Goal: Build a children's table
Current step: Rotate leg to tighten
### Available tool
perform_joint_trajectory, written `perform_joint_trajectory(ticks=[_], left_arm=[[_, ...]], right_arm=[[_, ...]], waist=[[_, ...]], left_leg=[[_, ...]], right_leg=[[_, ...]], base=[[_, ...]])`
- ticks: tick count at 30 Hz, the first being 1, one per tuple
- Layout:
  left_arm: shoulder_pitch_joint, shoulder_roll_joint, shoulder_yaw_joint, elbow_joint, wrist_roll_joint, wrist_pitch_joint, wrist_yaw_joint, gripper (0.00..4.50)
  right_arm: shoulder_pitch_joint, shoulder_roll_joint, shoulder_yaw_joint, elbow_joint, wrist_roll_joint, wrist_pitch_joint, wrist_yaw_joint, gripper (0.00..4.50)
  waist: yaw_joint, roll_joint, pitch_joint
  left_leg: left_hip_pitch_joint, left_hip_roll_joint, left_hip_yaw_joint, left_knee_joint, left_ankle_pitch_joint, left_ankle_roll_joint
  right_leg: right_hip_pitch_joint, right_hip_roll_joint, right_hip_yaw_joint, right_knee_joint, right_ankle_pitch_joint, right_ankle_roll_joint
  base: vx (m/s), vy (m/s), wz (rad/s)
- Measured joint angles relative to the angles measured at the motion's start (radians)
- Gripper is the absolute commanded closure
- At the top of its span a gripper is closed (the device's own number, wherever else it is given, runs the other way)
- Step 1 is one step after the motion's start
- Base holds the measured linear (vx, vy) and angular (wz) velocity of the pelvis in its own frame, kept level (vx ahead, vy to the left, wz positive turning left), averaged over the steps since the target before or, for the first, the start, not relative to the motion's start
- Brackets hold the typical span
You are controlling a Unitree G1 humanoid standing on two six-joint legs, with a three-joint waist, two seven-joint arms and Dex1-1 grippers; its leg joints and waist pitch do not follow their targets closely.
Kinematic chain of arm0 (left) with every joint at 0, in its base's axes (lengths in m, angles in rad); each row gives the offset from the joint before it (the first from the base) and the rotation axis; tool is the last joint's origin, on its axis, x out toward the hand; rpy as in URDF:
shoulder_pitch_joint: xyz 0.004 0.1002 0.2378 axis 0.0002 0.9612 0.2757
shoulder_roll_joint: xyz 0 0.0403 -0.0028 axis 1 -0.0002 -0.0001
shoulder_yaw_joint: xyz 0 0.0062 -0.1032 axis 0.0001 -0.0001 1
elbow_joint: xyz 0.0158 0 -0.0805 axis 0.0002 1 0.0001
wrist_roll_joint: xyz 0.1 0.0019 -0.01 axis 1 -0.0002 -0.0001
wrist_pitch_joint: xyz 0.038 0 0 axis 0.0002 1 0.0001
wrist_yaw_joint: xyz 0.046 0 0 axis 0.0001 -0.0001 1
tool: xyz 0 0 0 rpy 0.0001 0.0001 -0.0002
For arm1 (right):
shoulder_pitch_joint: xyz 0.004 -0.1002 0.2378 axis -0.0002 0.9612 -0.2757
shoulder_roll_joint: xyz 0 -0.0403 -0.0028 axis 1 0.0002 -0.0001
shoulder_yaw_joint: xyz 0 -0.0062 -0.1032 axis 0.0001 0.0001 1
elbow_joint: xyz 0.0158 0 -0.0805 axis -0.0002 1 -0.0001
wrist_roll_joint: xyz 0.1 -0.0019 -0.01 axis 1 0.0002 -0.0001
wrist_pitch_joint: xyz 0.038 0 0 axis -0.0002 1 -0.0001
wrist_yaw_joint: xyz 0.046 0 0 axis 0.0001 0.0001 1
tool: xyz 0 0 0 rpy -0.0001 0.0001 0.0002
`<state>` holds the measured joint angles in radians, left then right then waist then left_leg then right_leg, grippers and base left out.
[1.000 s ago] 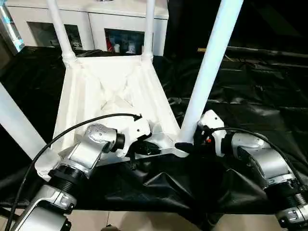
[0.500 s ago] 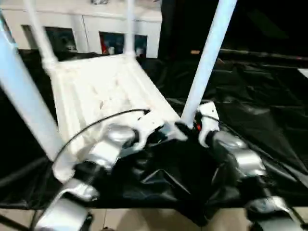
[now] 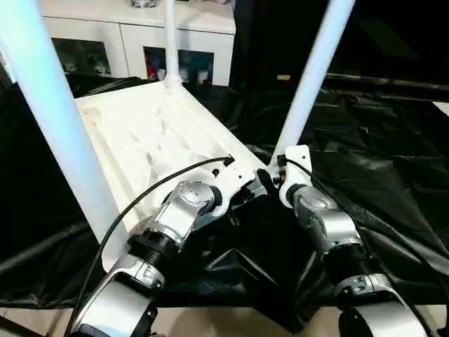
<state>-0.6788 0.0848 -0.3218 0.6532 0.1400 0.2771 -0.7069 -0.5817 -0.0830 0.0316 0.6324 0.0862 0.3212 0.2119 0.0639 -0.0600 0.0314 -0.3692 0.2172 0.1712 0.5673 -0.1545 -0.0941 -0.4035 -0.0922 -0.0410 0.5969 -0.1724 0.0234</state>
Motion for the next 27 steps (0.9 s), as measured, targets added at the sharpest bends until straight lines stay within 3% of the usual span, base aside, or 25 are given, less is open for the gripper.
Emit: perform_joint_trajectory(ticks=[1, 8, 14, 18, 27], left_arm=[[0.0, 0.003, 0.0, 0.0, -0.006, 0.0, -0.007, 4.5], [0.011, 0.07, 0.003, -0.013, -0.035, -0.048, -0.127, 4.5], [0.079, 0.179, -0.001, -0.099, -0.089, -0.122, -0.324, 4.5], [0.112, 0.232, -0.004, -0.161, -0.119, -0.115, -0.42, 4.5], [0.146, 0.266, -0.003, -0.217, -0.146, -0.102, -0.472, 4.5]], right_arm=[[0.0, -0.006, 0.004, -0.001, -0.001, 0.0, 0.016, 0.47], [0.054, -0.183, 0.1, -0.123, -0.007, 0.028, 0.292, 0.47], [0.128, -0.321, 0.145, -0.242, 0.038, 0.016, 0.573, 0.47], [0.15, -0.352, 0.164, -0.277, 0.069, 0.013, 0.676, 0.47], [0.158, -0.358, 0.174, -0.287, 0.083, 0.002, 0.755, 0.47]], waist=[[0.0, 0.0, 0.0], [0.02, 0.004, 0.001], [0.026, 0.01, 0.002], [0.025, 0.011, 0.003], [0.025, 0.011, 0.003]], left_leg=[[0.0, 0.0, 0.0, -0.001, 0.0, 0.0], [0.0, 0.0, 0.001, -0.004, 0.0, 0.0], [0.001, 0.003, 0.002, -0.007, 0.0, 0.0], [-0.001, 0.003, 0.003, -0.007, 0.0, 0.0], [-0.001, 0.004, 0.003, -0.007, 0.0, 0.0]], right_leg=[[0.0, 0.0, 0.0, -0.001, 0.0, -0.001], [0.0, 0.0, 0.0, -0.002, 0.001, -0.002], [0.0, 0.0, 0.0, -0.002, 0.001, -0.002], [-0.002, 0.0, 0.0, -0.002, 0.001, -0.002], [-0.003, 0.0, 0.0, -0.002, 0.001, -0.002]], base=[[0.0, 0.0, 0.0], [0.0, 0.0, 0.0], [0.0, 0.0, 0.0], [0.0, 0.0, 0.0], [0.0, 0.0, 0.0]])
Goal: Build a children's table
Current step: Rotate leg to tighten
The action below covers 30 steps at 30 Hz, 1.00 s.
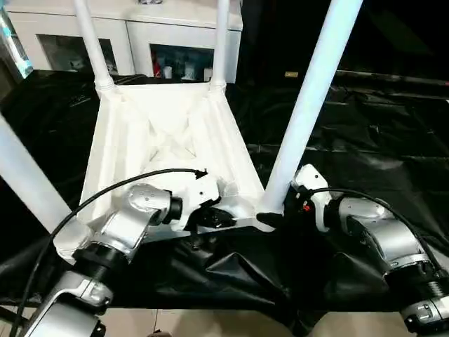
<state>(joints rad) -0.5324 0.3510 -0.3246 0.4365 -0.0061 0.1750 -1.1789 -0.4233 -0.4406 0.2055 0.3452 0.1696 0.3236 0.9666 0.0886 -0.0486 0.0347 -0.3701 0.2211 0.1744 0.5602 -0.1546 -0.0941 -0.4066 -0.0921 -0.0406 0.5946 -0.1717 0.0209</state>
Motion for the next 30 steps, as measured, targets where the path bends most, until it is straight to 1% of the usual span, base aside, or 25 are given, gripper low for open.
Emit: perform_joint_trajectory(ticks=[2, 4, 6, 8, 9, 13, 17, 19, 21, 23, 26, 28, 30], left_arm=[[0.004, 0.002, 0.001, -0.006, 0.0, 0.0, -0.005, 4.5], [0.009, 0.007, 0.001, -0.013, -0.003, 0.002, -0.01, 4.5], [0.012, 0.012, 0.0, -0.022, -0.008, 0.008, -0.012, 4.5], [0.012, 0.013, -0.001, -0.022, -0.009, 0.013, -0.014, 4.5], [0.012, 0.013, -0.002, -0.022, -0.01, 0.014, -0.017, 4.5], [0.012, 0.011, -0.002, -0.022, -0.01, 0.015, -0.016, 4.5], [0.01, 0.001, 0.002, -0.014, 0.001, 0.017, 0.008, 4.5], [-0.036, -0.048, 0.004, 0.056, 0.04, 0.02, 0.108, 4.5], [-0.071, -0.099, 0.005, 0.107, 0.066, 0.034, 0.207, 4.5], [-0.088, -0.136, 0.005, 0.135, 0.08, 0.045, 0.268, 4.5], [-0.128, -0.19, 0.009, 0.191, 0.105, 0.073, 0.362, 4.5], [-0.153, -0.234, 0.013, 0.229, 0.123, 0.088, 0.428, 4.5], [-0.171, -0.261, 0.014, 0.257, 0.138, 0.09, 0.467, 4.5]], right_arm=[[0.003, 0.0, 0.0, -0.005, 0.003, 0.0, 0.004, 0.47], [0.007, 0.0, 0.0, -0.011, 0.007, 0.001, 0.012, 0.81], [0.01, -0.001, 0.001, -0.011, 0.016, 0.002, 0.026, 0.84], [0.019, -0.001, 0.001, -0.019, 0.019, 0.002, 0.028, 1.13], [0.022, -0.001, 0.001, -0.019, 0.021, 0.002, 0.028, 1.13], [0.03, 0.001, 0.0, -0.026, 0.024, 0.002, 0.028, 1.54], [0.032, 0.024, -0.012, -0.012, 0.028, 0.001, -0.009, 1.72], [0.007, 0.115, -0.079, 0.076, 0.028, -0.004, -0.158, 1.73], [-0.03, 0.168, -0.123, 0.141, 0.027, -0.004, -0.296, 1.76], [-0.05, 0.207, -0.144, 0.178, 0.025, -0.003, -0.385, 1.76], [-0.101, 0.296, -0.191, 0.236, 0.014, 0.001, -0.58, 1.77], [-0.138, 0.348, -0.209, 0.277, -0.002, 0.003, -0.692, 1.77], [-0.161, 0.371, -0.216, 0.303, -0.025, -0.005, -0.754, 1.77]], waist=[[0.001, 0.0, 0.0], [0.001, 0.0, 0.0], [0.001, 0.0, 0.0], [0.001, 0.0, 0.0], [0.001, 0.0, 0.0], [0.001, 0.0, 0.0], [0.0, -0.001, 0.0], [-0.005, -0.001, 0.0], [-0.014, -0.002, 0.0], [-0.018, -0.003, -0.001], [-0.029, -0.003, -0.001], [-0.029, -0.003, -0.001], [-0.03, -0.003, -0.002]], left_leg=[[0.0, 0.0, 0.0, 0.0, 0.0, 0.0], [0.0, 0.0, 0.0, 0.0, 0.0, 0.0], [0.0, 0.0, 0.0, 0.0, 0.0, 0.0], [0.0, 0.0, 0.0, 0.0, 0.0, 0.0], [0.0, 0.0, 0.0, 0.0, 0.0, 0.0], [0.0, 0.0, 0.0, 0.001, 0.0, 0.0], [0.001, 0.0, 0.0, 0.001, 0.0, 0.0], [0.002, 0.0, 0.0, 0.005, 0.0, 0.0], [0.002, 0.0, 0.0, 0.007, 0.0, 0.0], [0.003, 0.0, 0.0, 0.008, 0.0, 0.0], [0.002, -0.001, -0.001, 0.008, 0.0, 0.0], [0.002, -0.002, -0.001, 0.008, 0.0, 0.0], [0.002, -0.002, -0.001, 0.008, 0.0, 0.0]], right_leg=[[0.0, 0.0, 0.0, 0.0, 0.0, 0.0], [0.0, 0.0, 0.0, 0.0, 0.0, 0.0], [0.0, 0.0, 0.0, 0.0, 0.0, 0.0], [0.0, 0.0, 0.0, 0.0, 0.0, 0.0], [0.0, 0.0, 0.0, 0.0, 0.0, 0.0], [0.0, 0.0, 0.0, 0.0, 0.0, 0.0], [0.0, 0.0, 0.0, 0.001, 0.0, 0.0], [0.001, 0.0, 0.001, 0.004, 0.001, -0.001], [0.001, 0.0, 0.001, 0.003, 0.002, 0.002], [0.002, 0.0, 0.001, 0.003, 0.002, 0.002], [0.001, 0.0, 0.0, 0.004, 0.002, 0.002], [0.001, 0.0, 0.0, 0.004, 0.002, 0.002], [0.002, 0.0, 0.0, 0.002, 0.002, 0.003]], base=[[0.0, 0.0, 0.0], [0.0, 0.0, 0.0], [0.0, 0.0, 0.0], [0.0, 0.0, 0.0], [0.0, 0.0, 0.0], [0.0, 0.0, 0.0], [0.0, 0.0, 0.0], [0.0, 0.0, 0.0], [0.0, 0.0, 0.0], [0.0, 0.0, 0.0], [0.0, 0.0, 0.0], [0.0, 0.0, 0.0], [0.0, 0.0, 0.0]])
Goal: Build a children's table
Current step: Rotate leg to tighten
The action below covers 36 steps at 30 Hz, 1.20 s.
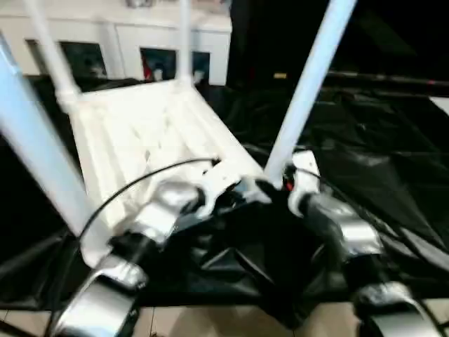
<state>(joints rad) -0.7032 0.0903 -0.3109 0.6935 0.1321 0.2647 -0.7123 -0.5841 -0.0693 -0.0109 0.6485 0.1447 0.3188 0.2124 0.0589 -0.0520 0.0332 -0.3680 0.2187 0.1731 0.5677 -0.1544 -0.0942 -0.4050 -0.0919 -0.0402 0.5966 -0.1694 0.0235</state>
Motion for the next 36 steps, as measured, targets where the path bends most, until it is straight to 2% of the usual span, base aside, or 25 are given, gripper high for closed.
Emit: perform_joint_trajectory(ticks=[2, 4, 7, 9, 12, 16, 19, 24, 28, 34, 36], left_arm=[[-0.007, -0.009, 0.0, 0.01, 0.006, -0.001, 0.011, 4.5], [-0.008, -0.012, 0.0, 0.015, 0.01, -0.007, 0.016, 4.5], [-0.009, -0.013, 0.0, 0.026, 0.011, -0.024, 0.015, 4.5], [-0.009, -0.009, 0.0, 0.027, 0.011, -0.032, 0.011, 4.5], [-0.008, 0.014, -0.007, 0.021, 0.008, -0.049, -0.044, 4.5], [0.005, 0.056, -0.014, -0.008, -0.003, -0.066, -0.118, 4.5], [0.021, 0.096, -0.016, -0.029, -0.02, -0.089, -0.185, 4.5], [0.075, 0.175, -0.017, -0.101, -0.063, -0.128, -0.331, 4.5], [0.128, 0.231, -0.019, -0.194, -0.1, -0.113, -0.434, 4.5], [0.162, 0.257, -0.019, -0.247, -0.118, -0.093, -0.474, 4.5], [0.166, 0.259, -0.019, -0.254, -0.118, -0.09, -0.476, 4.5]], right_arm=[[-0.004, 0.007, -0.001, 0.008, -0.016, -0.01, -0.018, 1.77], [-0.004, 0.009, -0.001, 0.015, -0.024, -0.024, -0.019, 1.08], [-0.004, 0.008, 0.009, 0.018, -0.041, -0.03, -0.015, 0.98], [-0.004, 0.002, 0.015, 0.018, -0.044, -0.031, -0.002, 0.73], [0.008, -0.045, 0.033, -0.018, -0.037, -0.002, 0.101, 0.52], [0.04, -0.118, 0.073, -0.09, -0.029, 0.034, 0.232, 0.12], [0.073, -0.219, 0.123, -0.18, -0.02, 0.077, 0.386, 0.04], [0.11, -0.33, 0.16, -0.28, 0.0, 0.097, 0.571, 0.04], [0.14, -0.352, 0.184, -0.329, 0.026, 0.096, 0.679, 0.04], [0.155, -0.372, 0.2, -0.346, 0.046, 0.102, 0.745, 0.04], [0.155, -0.375, 0.202, -0.348, 0.046, 0.105, 0.753, 0.31]], waist=[[0.001, 0.0, 0.0], [0.001, 0.0, 0.0], [0.002, 0.0, 0.0], [0.002, 0.0, 0.0], [0.003, 0.0, 0.0], [0.014, 0.001, 0.001], [0.03, 0.002, 0.002], [0.032, 0.003, 0.002], [0.032, 0.003, 0.002], [0.031, 0.003, 0.003], [0.031, 0.003, 0.003]], left_leg=[[0.0, 0.0, 0.0, 0.0, 0.0, 0.0], [0.0, 0.0, 0.0, -0.001, 0.0, 0.0], [0.0, 0.0, 0.0, -0.001, 0.0, 0.0], [0.0, 0.0, 0.0, -0.001, 0.0, 0.0], [-0.002, 0.0, 0.0, -0.003, 0.0, 0.0], [-0.002, 0.0, 0.0, -0.005, 0.0, 0.0], [-0.003, 0.001, 0.0, -0.006, 0.0, 0.0], [-0.002, 0.003, 0.001, -0.007, 0.0, 0.0], [-0.002, 0.003, 0.001, -0.007, 0.0, 0.0], [-0.002, 0.003, 0.001, -0.007, 0.0, 0.0], [-0.002, 0.003, 0.001, -0.007, 0.0, 0.0]], right_leg=[[0.0, 0.0, 0.0, -0.001, 0.0, 0.0], [0.001, 0.0, 0.0, -0.002, 0.0, 0.0], [0.001, 0.0, 0.0, -0.002, 0.0, 0.0], [0.001, 0.0, 0.0, -0.002, 0.0, 0.0], [0.0, 0.0, -0.001, -0.003, 0.0, 0.0], [-0.001, 0.0, -0.001, -0.003, 0.0, -0.001], [-0.001, 0.0, -0.001, -0.004, 0.0, -0.001], [-0.001, 0.0, -0.001, -0.004, 0.0, -0.001], [-0.001, 0.0, -0.001, -0.004, 0.0, -0.001], [-0.001, 0.0, -0.001, -0.003, -0.001, -0.001], [-0.001, 0.0, -0.001, -0.003, -0.001, -0.001]], base=[[0.0, 0.0, 0.0], [0.0, 0.0, 0.0], [0.0, 0.0, 0.0], [0.0, 0.0, 0.0], [0.0, 0.0, 0.0], [0.0, 0.0, 0.0], [0.0, 0.0, 0.0], [0.0, 0.0, 0.0], [0.0, 0.0, 0.0], [0.0, 0.0, 0.0], [0.0, 0.0, 0.0]])
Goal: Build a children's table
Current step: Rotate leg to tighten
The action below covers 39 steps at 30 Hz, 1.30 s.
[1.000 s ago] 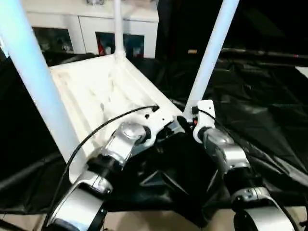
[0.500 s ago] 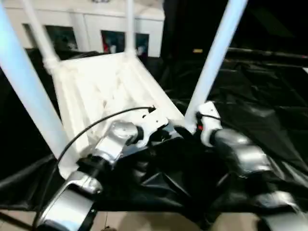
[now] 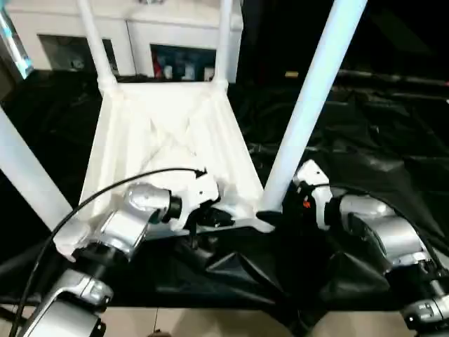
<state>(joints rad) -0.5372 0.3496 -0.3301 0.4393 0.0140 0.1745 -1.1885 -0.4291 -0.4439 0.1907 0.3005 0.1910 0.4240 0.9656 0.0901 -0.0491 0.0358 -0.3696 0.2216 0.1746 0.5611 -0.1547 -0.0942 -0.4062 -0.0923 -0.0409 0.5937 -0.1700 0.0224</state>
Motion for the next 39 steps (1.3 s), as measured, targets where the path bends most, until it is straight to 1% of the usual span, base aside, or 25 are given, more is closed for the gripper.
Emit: perform_joint_trajectory(ticks=[2, 3, 4, 5, 6, 7, 10, 11, 14, 15, 16, 17, 18, 20, 21, 24, 26, 27, 28, 30, 32, 36, 37, 38, 39], left_arm=[[0.002, 0.001, 0.0, -0.006, -0.001, 0.004, 0.0, 4.5], [0.006, 0.003, 0.001, -0.013, -0.001, 0.007, 0.0, 4.5], [0.008, 0.004, 0.002, -0.016, -0.001, 0.009, 0.0, 4.5], [0.009, 0.004, 0.002, -0.019, -0.001, 0.011, 0.0, 4.5], [0.011, 0.005, 0.002, -0.025, -0.001, 0.015, 0.0, 4.5], [0.011, 0.005, 0.002, -0.025, -0.001, 0.016, 0.0, 4.5], [0.011, 0.006, 0.002, -0.025, -0.001, 0.016, 0.0, 4.5], [0.011, 0.006, 0.002, -0.025, -0.001, 0.016, 0.0, 4.5], [0.011, 0.006, 0.002, -0.025, -0.001, 0.018, 0.0, 4.5], [0.011, 0.005, 0.003, -0.025, 0.0, 0.019, 0.0, 4.5], [0.011, 0.005, 0.003, -0.025, 0.0, 0.02, 0.002, 4.5], [0.012, 0.004, 0.004, -0.024, 0.001, 0.022, 0.005, 4.5], [0.012, -0.001, 0.007, -0.02, 0.006, 0.023, 0.021, 4.5], [0.008, -0.015, 0.012, -0.008, 0.015, 0.026, 0.05, 4.5], [-0.005, -0.038, 0.015, 0.016, 0.028, 0.03, 0.09, 4.5], [-0.037, -0.088, 0.022, 0.067, 0.054, 0.047, 0.187, 4.5], [-0.09, -0.161, 0.033, 0.151, 0.085, 0.072, 0.309, 4.5], [-0.11, -0.194, 0.041, 0.18, 0.098, 0.086, 0.365, 4.5], [-0.128, -0.232, 0.043, 0.211, 0.102, 0.1, 0.424, 4.5], [-0.144, -0.277, 0.044, 0.235, 0.115, 0.12, 0.491, 4.5], [-0.145, -0.287, 0.044, 0.237, 0.119, 0.124, 0.506, 4.5], [-0.15, -0.291, 0.045, 0.247, 0.119, 0.116, 0.51, 4.5], [-0.15, -0.291, 0.046, 0.249, 0.119, 0.113, 0.51, 4.5], [-0.151, -0.29, 0.047, 0.252, 0.12, 0.108, 0.51, 4.5], [-0.152, -0.29, 0.047, 0.257, 0.12, 0.101, 0.508, 4.5]], right_arm=[[0.0, 0.0, 0.001, 0.0, 0.0, 0.001, 0.004, 0.47], [0.0, 0.0, 0.002, 0.0, 0.003, 0.001, 0.007, 0.47], [0.0, 0.001, 0.003, 0.0, 0.005, 0.001, 0.009, 0.66], [0.0, 0.001, 0.003, 0.0, 0.008, 0.001, 0.011, 0.66], [0.001, 0.001, 0.003, 0.0, 0.011, 0.001, 0.014, 0.81], [0.001, 0.001, 0.004, 0.0, 0.012, 0.001, 0.016, 0.81], [0.005, 0.003, 0.004, -0.001, 0.014, 0.001, 0.022, 1.13], [0.006, 0.003, 0.004, -0.002, 0.016, 0.001, 0.023, 1.13], [0.012, 0.006, 0.004, -0.005, 0.021, 0.001, 0.023, 1.54], [0.014, 0.008, 0.003, -0.005, 0.022, 0.001, 0.021, 1.54], [0.015, 0.011, 0.001, -0.005, 0.022, 0.001, 0.018, 1.54], [0.019, 0.017, -0.003, -0.005, 0.021, 0.0, 0.009, 1.72], [0.028, 0.04, -0.019, -0.001, 0.02, -0.002, -0.024, 1.74], [0.031, 0.066, -0.037, 0.017, 0.02, -0.012, -0.071, 1.75], [0.028, 0.102, -0.064, 0.042, 0.02, -0.015, -0.129, 1.77], [-0.001, 0.181, -0.111, 0.106, 0.017, -0.023, -0.276, 1.8], [-0.047, 0.278, -0.179, 0.191, 0.009, -0.038, -0.471, 1.8], [-0.071, 0.319, -0.204, 0.221, 0.002, -0.046, -0.566, 1.81], [-0.093, 0.359, -0.226, 0.253, -0.002, -0.057, -0.66, 1.81], [-0.122, 0.39, -0.245, 0.287, -0.01, -0.068, -0.767, 1.81], [-0.125, 0.404, -0.246, 0.295, -0.015, -0.08, -0.803, 1.81], [-0.133, 0.411, -0.246, 0.313, -0.037, -0.109, -0.811, 1.81], [-0.133, 0.412, -0.246, 0.318, -0.038, -0.117, -0.809, 1.25], [-0.134, 0.412, -0.246, 0.324, -0.039, -0.125, -0.808, 1.25], [-0.137, 0.412, -0.245, 0.331, -0.046, -0.135, -0.807, 1.12]], waist=[[0.0, 0.0, 0.0], [-0.001, 0.0, 0.0], [-0.001, 0.0, 0.0], [-0.001, 0.0, 0.0], [-0.001, 0.0, 0.0], [-0.001, 0.0, 0.0], [-0.001, 0.0, 0.0], [-0.001, 0.0, 0.0], [-0.001, 0.0, 0.0], [-0.001, 0.0, 0.0], [-0.001, 0.0, 0.0], [-0.001, 0.0, 0.0], [-0.002, -0.001, 0.0], [-0.006, 0.0, -0.001], [-0.007, -0.001, -0.001], [-0.015, -0.001, -0.001], [-0.019, -0.002, -0.002], [-0.024, -0.002, -0.002], [-0.026, -0.002, -0.002], [-0.028, -0.001, -0.002], [-0.027, 0.0, -0.004], [-0.028, 0.004, -0.006], [-0.028, 0.005, -0.007], [-0.028, 0.006, -0.008], [-0.028, 0.006, -0.008]], left_leg=[[0.0, 0.0, 0.0, 0.0, 0.0, 0.0], [0.0, 0.0, 0.0, 0.0, 0.0, 0.0], [0.0, 0.0, 0.0, 0.0, 0.0, 0.0], [0.0, 0.0, 0.0, 0.0, 0.0, 0.0], [0.0, 0.0, 0.0, 0.0, 0.0, 0.0], [0.0, 0.0, 0.0, 0.0, 0.0, 0.0], [0.0, 0.0, 0.0, 0.0, 0.0, 0.0], [0.0, 0.0, 0.0, 0.0, 0.0, 0.0], [0.0, 0.0, 0.0, 0.0, 0.0, 0.0], [0.0, 0.0, 0.0, 0.0, 0.0, 0.0], [0.0, 0.0, 0.0, 0.0, 0.0, 0.0], [0.0, 0.0, 0.0, 0.0, 0.0, 0.0], [0.001, 0.0, 0.0, 0.001, 0.0, 0.0], [0.002, 0.0, 0.001, 0.002, 0.0, 0.0], [0.003, 0.0, 0.001, 0.002, 0.0, 0.0], [0.004, 0.0, 0.0, 0.004, 0.0, 0.0], [0.005, -0.001, 0.0, 0.005, 0.0, 0.0], [0.003, -0.001, -0.001, 0.005, 0.0, 0.0], [0.002, -0.003, -0.003, 0.005, 0.0, 0.0], [0.003, -0.005, -0.003, 0.005, 0.0, 0.0], [0.003, -0.006, -0.003, 0.005, 0.0, 0.0], [0.002, -0.006, -0.003, 0.005, 0.0, 0.0], [0.002, -0.006, -0.003, 0.004, 0.0, 0.0], [0.002, -0.006, -0.003, 0.004, 0.0, 0.0], [0.002, -0.006, -0.003, 0.004, 0.0, 0.0]], right_leg=[[0.0, 0.0, 0.0, 0.0, 0.0, 0.0], [0.0, 0.0, 0.0, 0.0, 0.0, 0.0], [0.0, 0.0, 0.0, 0.0, 0.0, 0.0], [0.0, 0.0, 0.0, 0.0, 0.0, 0.0], [0.0, 0.0, 0.0, 0.0, 0.0, 0.0], [0.0, 0.0, 0.0, 0.0, 0.0, 0.0], [0.0, 0.0, 0.0, 0.0, 0.0, 0.0], [0.0, 0.0, 0.0, 0.0, 0.0, 0.0], [0.0, 0.0, 0.0, 0.0, 0.0, 0.0], [0.0, 0.0, 0.0, 0.0, 0.0, 0.0], [0.0, 0.0, 0.0, 0.0, 0.0, 0.0], [0.0, 0.0, 0.0, 0.001, 0.0, 0.0], [0.0, 0.0, 0.0, 0.001, 0.0, 0.0], [0.0, 0.0, 0.001, 0.002, 0.001, -0.001], [0.002, 0.0, 0.001, 0.002, 0.001, -0.001], [0.002, 0.0, 0.001, 0.002, 0.0, 0.001], [0.002, 0.0, 0.001, 0.003, 0.0, 0.002], [0.001, 0.0, 0.001, 0.002, 0.0, 0.002], [0.001, 0.0, 0.001, 0.001, 0.0, 0.002], [0.002, -0.001, 0.002, 0.001, 0.0, 0.002], [0.003, -0.001, 0.001, 0.001, 0.001, 0.002], [0.003, -0.001, 0.001, 0.001, 0.001, 0.002], [0.003, -0.001, 0.001, 0.001, 0.001, 0.003], [0.003, -0.001, 0.001, 0.001, 0.001, 0.003], [0.003, -0.001, 0.001, 0.001, 0.0, 0.003]], base=[[0.0, 0.0, 0.0], [0.0, 0.0, 0.0], [0.0, 0.0, 0.0], [0.0, 0.0, 0.0], [0.0, 0.0, 0.0], [0.0, 0.0, 0.0], [0.0, 0.0, 0.0], [0.0, 0.0, 0.0], [0.0, 0.0, 0.0], [0.0, 0.0, 0.0], [0.0, 0.0, 0.0], [0.0, 0.0, 0.0], [0.0, 0.0, 0.0], [0.0, 0.0, 0.0], [0.0, 0.0, 0.0], [0.0, 0.0, 0.0], [0.0, 0.0, 0.0], [0.0, 0.0, 0.0], [0.0, 0.0, 0.0], [0.0, 0.0, 0.0], [0.0, 0.0, 0.0], [0.0, 0.0, 0.0], [0.0, 0.0, 0.0], [0.0, 0.0, 0.0], [0.0, 0.0, 0.0]])
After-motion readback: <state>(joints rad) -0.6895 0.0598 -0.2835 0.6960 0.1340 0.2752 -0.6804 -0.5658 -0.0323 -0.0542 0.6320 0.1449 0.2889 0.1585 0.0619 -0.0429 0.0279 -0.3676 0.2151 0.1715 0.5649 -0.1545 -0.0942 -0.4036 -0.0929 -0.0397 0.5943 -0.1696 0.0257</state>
